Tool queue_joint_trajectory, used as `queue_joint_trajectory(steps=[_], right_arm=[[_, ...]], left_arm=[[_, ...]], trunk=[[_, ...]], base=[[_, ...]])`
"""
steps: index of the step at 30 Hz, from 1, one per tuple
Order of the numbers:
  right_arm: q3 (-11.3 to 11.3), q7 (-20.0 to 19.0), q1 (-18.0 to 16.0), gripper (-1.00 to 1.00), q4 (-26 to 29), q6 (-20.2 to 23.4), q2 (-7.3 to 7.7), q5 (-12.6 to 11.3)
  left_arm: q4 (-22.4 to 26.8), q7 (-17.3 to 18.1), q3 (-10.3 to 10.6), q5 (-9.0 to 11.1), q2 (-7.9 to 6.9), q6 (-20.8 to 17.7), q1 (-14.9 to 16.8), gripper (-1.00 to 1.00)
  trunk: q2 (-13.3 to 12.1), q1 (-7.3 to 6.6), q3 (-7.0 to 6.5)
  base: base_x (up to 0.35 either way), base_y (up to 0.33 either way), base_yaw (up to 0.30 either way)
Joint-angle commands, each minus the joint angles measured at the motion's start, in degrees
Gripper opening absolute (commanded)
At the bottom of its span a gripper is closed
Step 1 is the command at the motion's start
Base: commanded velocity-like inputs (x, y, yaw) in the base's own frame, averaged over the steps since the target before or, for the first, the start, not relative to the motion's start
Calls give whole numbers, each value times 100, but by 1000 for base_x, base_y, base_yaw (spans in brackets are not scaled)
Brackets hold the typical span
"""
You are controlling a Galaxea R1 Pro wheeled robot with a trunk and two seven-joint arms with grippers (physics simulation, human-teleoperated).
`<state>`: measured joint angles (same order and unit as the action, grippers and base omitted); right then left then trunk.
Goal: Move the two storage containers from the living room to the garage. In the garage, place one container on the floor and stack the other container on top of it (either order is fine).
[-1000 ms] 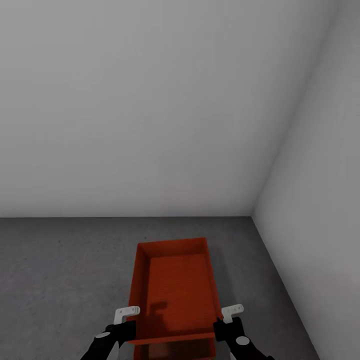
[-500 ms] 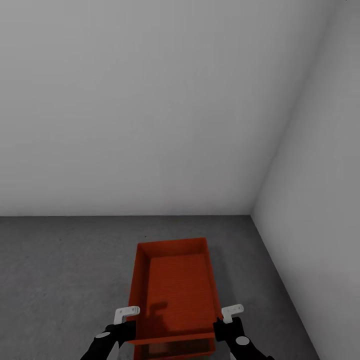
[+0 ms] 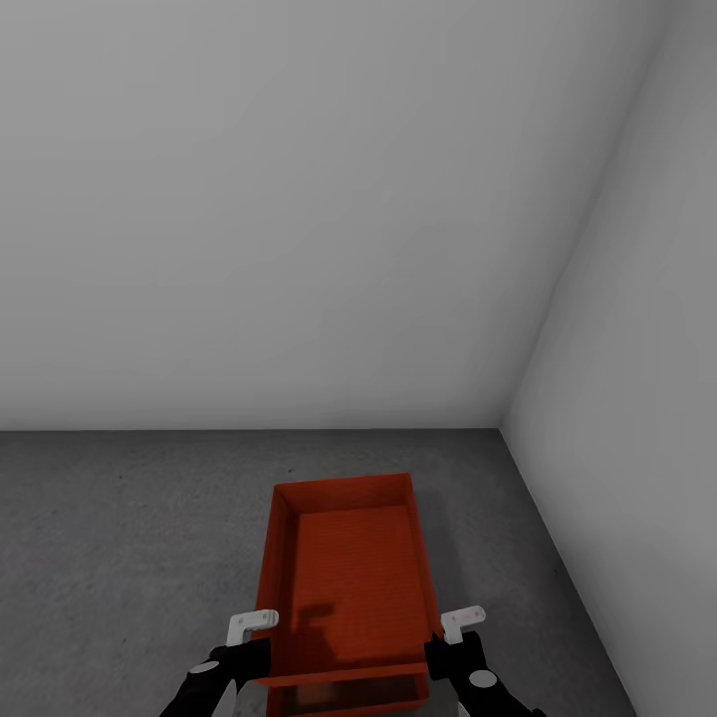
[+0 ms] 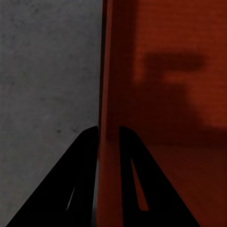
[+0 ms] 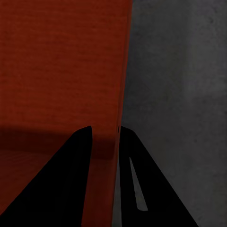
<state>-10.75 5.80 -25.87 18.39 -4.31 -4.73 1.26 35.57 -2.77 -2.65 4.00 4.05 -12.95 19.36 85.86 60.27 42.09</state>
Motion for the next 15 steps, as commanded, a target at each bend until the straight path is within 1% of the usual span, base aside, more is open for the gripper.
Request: queue_joint_trajectory(steps=[1, 10, 15], right_arm=[[-6, 35, -6, -100, -25, -8, -124, -40], [-6, 27, -6, -100, -23, -8, -124, -46], [-6, 27, -6, -100, -24, -8, -124, -47]], left_arm=[[21, -49, 63, 13, 8, 152, -2, -100], [21, -52, 63, 13, 5, 152, -2, -100], [21, -48, 59, 20, 0, 152, -2, -100]], trunk=[[3, 0, 5], [3, 0, 5], [3, 0, 5]], base=[[0, 0, 0], [-3, 0, 0], [-119, 0, 0]])
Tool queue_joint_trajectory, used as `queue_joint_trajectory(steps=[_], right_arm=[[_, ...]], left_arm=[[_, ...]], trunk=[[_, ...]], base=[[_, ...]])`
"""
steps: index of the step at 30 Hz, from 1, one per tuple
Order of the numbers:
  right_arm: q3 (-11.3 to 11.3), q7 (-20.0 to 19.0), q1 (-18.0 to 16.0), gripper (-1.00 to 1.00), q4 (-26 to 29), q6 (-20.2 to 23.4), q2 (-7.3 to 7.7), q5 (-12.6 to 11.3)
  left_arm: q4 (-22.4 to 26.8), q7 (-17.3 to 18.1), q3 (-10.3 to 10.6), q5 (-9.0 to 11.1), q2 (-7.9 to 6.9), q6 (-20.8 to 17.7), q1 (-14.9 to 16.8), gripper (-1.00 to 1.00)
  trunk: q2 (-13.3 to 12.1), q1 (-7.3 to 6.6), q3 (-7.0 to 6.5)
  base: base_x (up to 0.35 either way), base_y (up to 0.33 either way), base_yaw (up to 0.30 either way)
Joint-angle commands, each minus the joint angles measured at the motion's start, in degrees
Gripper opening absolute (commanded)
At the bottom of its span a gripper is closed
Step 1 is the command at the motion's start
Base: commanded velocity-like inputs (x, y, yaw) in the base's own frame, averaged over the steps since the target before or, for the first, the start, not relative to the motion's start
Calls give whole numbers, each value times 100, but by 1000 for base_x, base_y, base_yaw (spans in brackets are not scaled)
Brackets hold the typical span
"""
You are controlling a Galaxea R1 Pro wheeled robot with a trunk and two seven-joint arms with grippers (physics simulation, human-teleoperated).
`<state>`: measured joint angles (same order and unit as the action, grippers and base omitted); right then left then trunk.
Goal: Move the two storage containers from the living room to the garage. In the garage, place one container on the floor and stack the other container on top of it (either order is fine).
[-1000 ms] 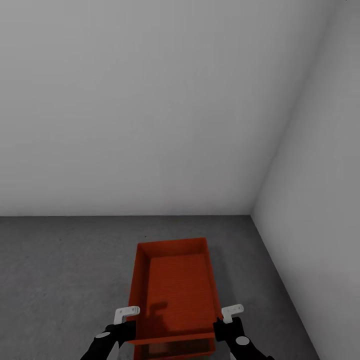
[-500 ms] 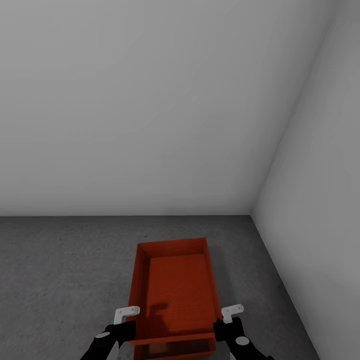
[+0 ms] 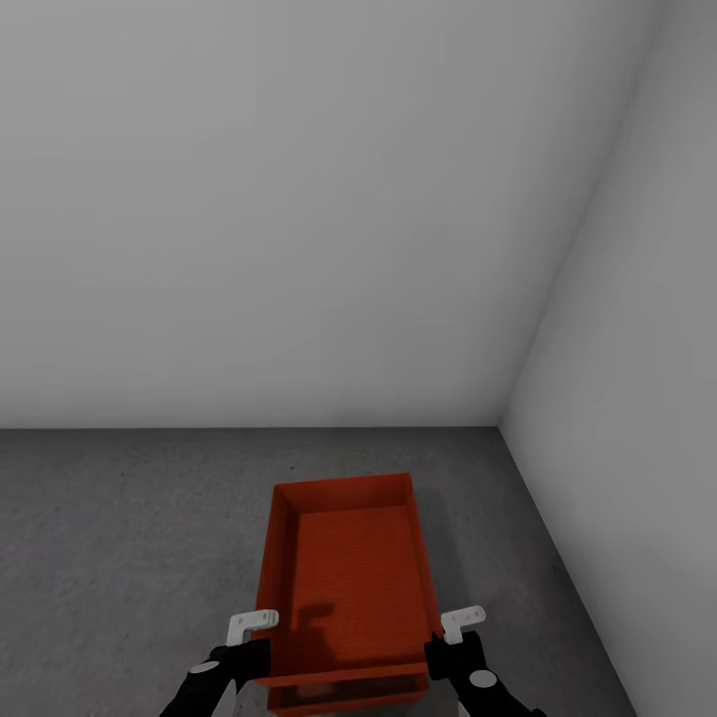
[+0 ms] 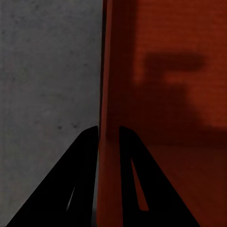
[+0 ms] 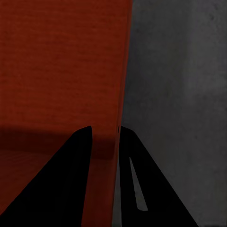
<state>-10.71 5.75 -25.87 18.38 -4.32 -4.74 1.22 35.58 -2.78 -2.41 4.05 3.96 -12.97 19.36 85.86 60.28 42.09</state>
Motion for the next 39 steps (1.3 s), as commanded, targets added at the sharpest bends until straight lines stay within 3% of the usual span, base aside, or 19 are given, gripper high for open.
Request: queue_joint_trajectory(steps=[1, 28, 39], right_arm=[[-10, 31, -6, -100, -26, -7, -123, -43], [-10, 31, -6, -100, -26, -7, -123, -43], [-10, 31, -6, -100, -27, -7, -123, -43]], left_arm=[[20, -48, 37, 16, 8, 154, -3, -100], [20, -42, 30, 26, 7, 154, -3, -100], [20, -40, 30, 26, 9, 154, -3, -100]], trunk=[[3, -1, 5], [3, -1, 5], [444, 241, 202]], base=[[-26, 0, 0], [-46, 0, 0], [0, 0, 0]])
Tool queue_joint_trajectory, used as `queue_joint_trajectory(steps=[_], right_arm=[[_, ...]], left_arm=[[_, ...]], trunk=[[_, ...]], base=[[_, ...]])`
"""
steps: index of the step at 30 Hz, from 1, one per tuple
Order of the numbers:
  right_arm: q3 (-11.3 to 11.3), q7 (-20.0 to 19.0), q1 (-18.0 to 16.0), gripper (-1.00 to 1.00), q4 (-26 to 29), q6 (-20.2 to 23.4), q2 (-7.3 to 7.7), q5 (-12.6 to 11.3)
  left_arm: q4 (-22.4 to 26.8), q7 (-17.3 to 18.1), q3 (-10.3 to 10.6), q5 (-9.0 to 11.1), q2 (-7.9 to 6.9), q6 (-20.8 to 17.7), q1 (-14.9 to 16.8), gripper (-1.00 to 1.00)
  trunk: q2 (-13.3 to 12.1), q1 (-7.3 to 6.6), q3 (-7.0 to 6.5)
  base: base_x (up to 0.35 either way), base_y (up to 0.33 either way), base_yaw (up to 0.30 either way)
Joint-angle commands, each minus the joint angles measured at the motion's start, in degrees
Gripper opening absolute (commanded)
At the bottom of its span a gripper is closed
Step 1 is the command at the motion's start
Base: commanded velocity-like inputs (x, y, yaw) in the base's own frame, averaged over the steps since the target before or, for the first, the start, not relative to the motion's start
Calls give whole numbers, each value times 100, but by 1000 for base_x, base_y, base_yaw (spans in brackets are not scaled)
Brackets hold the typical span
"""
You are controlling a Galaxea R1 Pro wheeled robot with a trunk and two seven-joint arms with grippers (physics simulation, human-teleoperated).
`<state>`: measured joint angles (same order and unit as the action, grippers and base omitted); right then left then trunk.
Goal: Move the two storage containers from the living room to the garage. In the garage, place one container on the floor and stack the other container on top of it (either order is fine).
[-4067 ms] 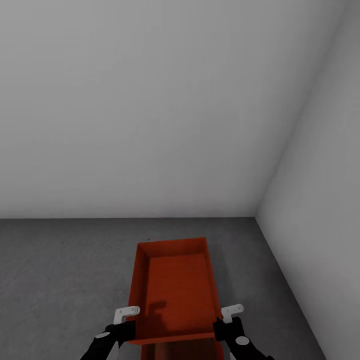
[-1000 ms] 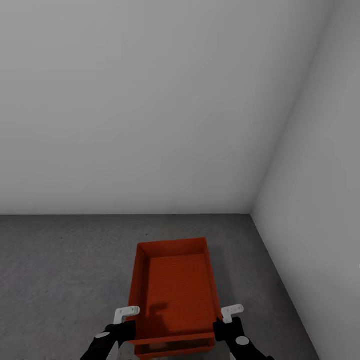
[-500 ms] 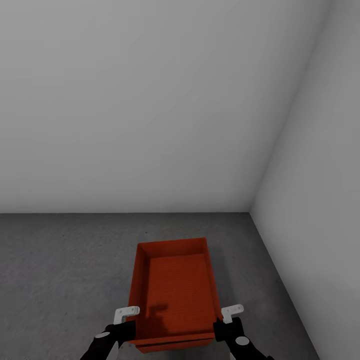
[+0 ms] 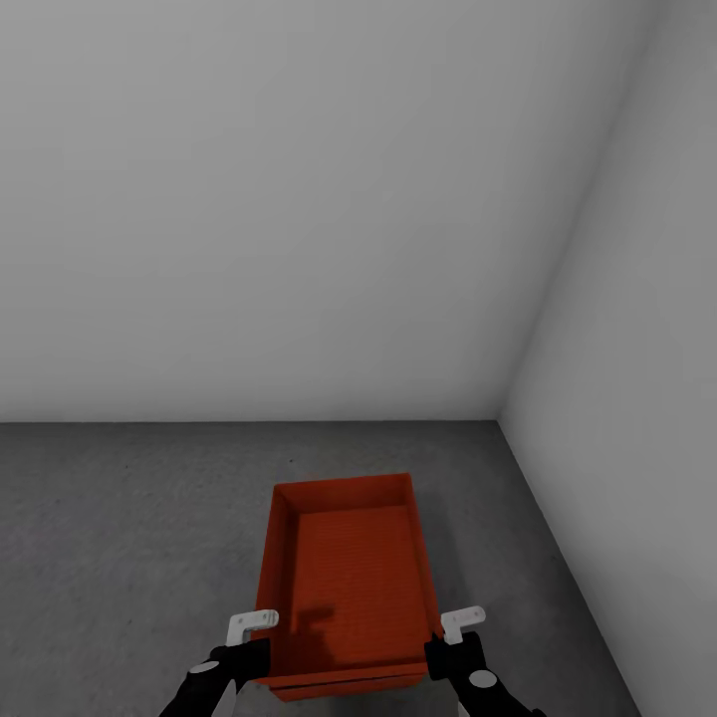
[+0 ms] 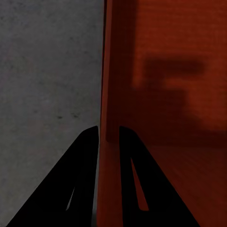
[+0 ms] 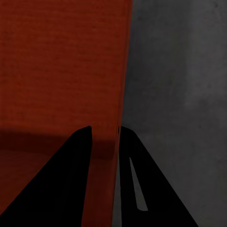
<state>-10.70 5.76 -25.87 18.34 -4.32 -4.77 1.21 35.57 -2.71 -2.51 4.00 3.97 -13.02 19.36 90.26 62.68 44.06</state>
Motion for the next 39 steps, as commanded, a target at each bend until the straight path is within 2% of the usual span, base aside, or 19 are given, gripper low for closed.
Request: queue_joint_trajectory(steps=[1, 12, 35, 39], right_arm=[[-11, 31, -6, -100, -23, -7, -121, -42], [-15, 31, -6, -100, -23, -6, -121, -42], [-18, 31, -6, -100, -23, -7, -121, -42], [-18, 31, -6, -100, -23, -7, -121, -42]], left_arm=[[20, -46, 40, 31, 8, 159, -2, -100], [20, -48, 40, 31, 16, 159, -2, -100], [20, -46, 40, 31, 16, 159, -2, -100], [20, -46, 40, 31, 20, 159, -2, -100]], trunk=[[44, 22, 23], [485, 264, 221], [485, 264, 221], [646, 352, 293]], base=[[0, 0, 0], [0, 0, 0], [0, 0, 0], [0, 0, 0]])
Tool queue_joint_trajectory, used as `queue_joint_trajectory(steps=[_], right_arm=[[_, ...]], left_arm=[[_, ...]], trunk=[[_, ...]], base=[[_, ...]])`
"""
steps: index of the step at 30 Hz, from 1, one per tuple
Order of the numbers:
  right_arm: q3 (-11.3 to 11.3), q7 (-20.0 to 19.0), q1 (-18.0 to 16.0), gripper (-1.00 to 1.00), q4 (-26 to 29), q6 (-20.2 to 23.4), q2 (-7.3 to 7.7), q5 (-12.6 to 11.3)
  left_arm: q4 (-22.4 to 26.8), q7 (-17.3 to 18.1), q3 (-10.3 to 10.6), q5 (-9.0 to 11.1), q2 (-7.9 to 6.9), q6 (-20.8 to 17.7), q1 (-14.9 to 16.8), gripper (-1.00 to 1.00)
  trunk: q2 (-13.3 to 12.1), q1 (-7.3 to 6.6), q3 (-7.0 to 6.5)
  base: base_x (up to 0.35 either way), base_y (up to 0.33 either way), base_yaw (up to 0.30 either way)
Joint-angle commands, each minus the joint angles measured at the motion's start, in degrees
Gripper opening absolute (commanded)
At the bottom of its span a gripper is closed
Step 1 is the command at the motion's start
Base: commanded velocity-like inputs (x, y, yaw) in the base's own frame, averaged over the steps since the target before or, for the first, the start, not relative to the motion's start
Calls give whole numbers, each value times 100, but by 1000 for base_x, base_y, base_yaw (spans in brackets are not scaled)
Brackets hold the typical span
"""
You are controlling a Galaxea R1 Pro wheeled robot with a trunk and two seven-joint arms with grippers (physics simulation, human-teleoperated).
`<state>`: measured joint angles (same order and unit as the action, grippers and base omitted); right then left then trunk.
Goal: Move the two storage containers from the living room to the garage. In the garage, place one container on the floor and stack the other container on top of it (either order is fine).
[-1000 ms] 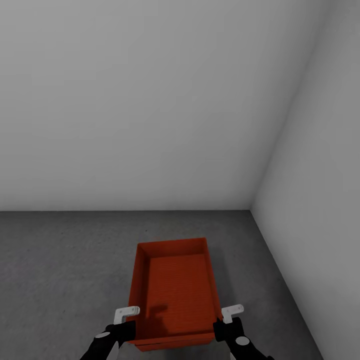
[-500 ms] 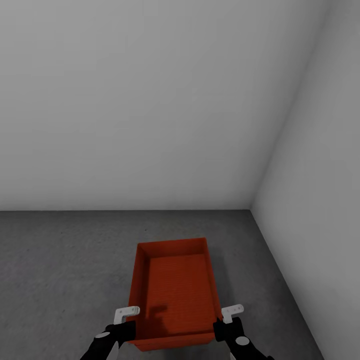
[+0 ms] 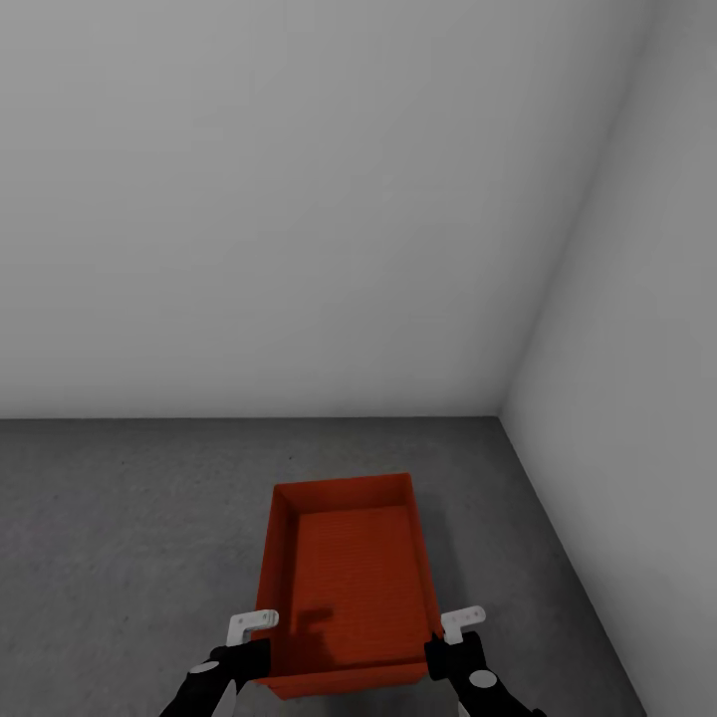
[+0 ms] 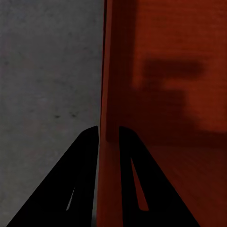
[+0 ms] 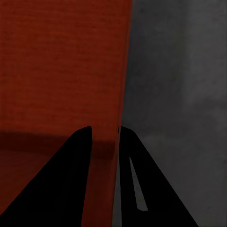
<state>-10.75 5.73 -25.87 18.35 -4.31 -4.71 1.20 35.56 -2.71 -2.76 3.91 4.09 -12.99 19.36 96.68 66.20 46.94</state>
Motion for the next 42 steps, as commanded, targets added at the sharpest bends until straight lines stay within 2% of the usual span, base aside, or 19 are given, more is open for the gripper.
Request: queue_joint_trajectory(steps=[1, 7, 37, 38, 42], right_arm=[[-13, 33, -6, -100, -25, -9, -127, -41], [-14, 32, -6, -100, -25, -9, -127, -41], [-14, 29, -6, -100, -25, -9, -127, -34], [-14, 27, -6, 100, -25, -9, -127, -34], [-13, 25, -6, 100, -25, -16, -119, -12]], left_arm=[[21, -49, 65, 40, 8, 157, -2, -100], [21, -47, 65, 40, 5, 157, -2, -100], [21, -46, 67, 31, 4, 157, -2, -100], [21, -46, 69, 31, 4, 157, -2, 100], [20, -52, 73, 24, 11, 157, -2, 100]], trunk=[[44, 22, 23], [285, 154, 131], [285, 154, 131], [285, 154, 131], [285, 154, 131]], base=[[0, 0, 0], [0, 0, 0], [0, 0, 0], [0, 0, 0], [0, 0, 0]])
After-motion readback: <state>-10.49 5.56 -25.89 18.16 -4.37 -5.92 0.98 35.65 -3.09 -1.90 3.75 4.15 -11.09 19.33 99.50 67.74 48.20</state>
